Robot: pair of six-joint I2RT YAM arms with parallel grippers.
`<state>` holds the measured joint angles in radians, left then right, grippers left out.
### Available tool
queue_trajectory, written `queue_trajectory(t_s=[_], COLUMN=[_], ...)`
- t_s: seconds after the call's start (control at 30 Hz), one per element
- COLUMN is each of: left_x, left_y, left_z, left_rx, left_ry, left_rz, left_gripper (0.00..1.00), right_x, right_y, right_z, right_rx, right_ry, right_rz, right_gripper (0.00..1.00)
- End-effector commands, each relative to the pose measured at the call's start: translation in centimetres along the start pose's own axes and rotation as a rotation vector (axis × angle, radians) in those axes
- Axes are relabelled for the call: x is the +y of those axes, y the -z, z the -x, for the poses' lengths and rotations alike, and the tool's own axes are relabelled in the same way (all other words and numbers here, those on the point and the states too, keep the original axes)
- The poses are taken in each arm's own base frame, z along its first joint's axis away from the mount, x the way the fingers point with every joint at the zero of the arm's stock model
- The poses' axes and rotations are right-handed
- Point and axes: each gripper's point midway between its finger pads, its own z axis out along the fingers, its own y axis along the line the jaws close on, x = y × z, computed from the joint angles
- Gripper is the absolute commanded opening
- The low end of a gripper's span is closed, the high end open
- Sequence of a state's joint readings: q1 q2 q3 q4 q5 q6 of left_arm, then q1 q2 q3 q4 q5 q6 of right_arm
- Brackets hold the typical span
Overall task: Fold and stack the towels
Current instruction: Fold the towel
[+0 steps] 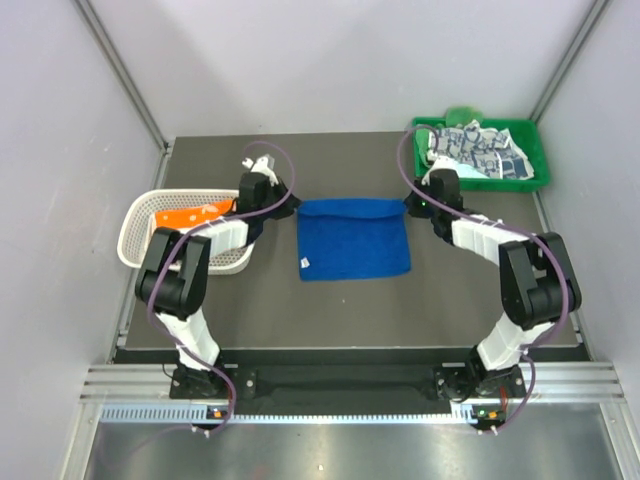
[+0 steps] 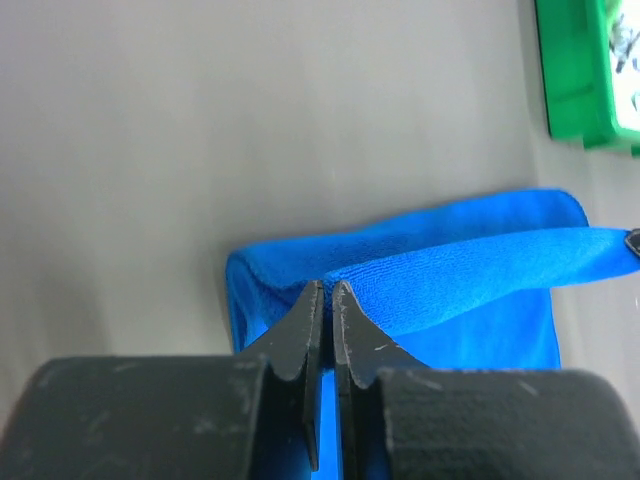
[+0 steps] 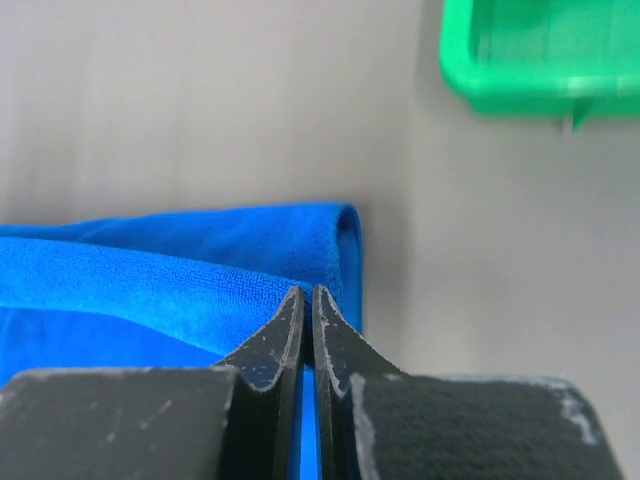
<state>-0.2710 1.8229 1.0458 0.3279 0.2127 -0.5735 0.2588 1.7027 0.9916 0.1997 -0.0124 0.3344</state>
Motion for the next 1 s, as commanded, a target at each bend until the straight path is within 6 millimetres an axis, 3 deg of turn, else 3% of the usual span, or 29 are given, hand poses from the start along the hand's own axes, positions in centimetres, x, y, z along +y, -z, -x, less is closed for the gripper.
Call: queue_trajectory(t_s=[0.0,0.03,0.3,0.67,0.97], left_x=[-2.5,-2.1,-2.5,-2.7,-2.3], left_y=[2.2,2.5,5.0,7.3,8.0], left_z=[1.7,0.6,-2.2,-3.8,-6.0], left_rx=[-0.101,-0.083,-0.069,-0.078,-0.040], left_ry=[-0.025,-0.016,-0.019,-0.029,-0.022], left_rz=[-0.076,-0.071,-0.081,-0.081,-0.075], left_gripper=[0.00,0.00,0.00,0.00,0.00], right_x=[1.3,1.0,0.3,0.2,-0.2], right_y=[2.2,2.4,4.3,6.9,8.0], right_z=[2.4,1.3,-1.6,-2.3,-4.2], right_rx=[-0.108,-0.093,-0.072,-0.101,-0.092], right_ry=[-0.033,-0.042,-0.065,-0.075,-0.085], right_rz=[0.055,0.051,0.050,0.062,0.060], right_gripper=[0.00,0.00,0.00,0.00,0.00])
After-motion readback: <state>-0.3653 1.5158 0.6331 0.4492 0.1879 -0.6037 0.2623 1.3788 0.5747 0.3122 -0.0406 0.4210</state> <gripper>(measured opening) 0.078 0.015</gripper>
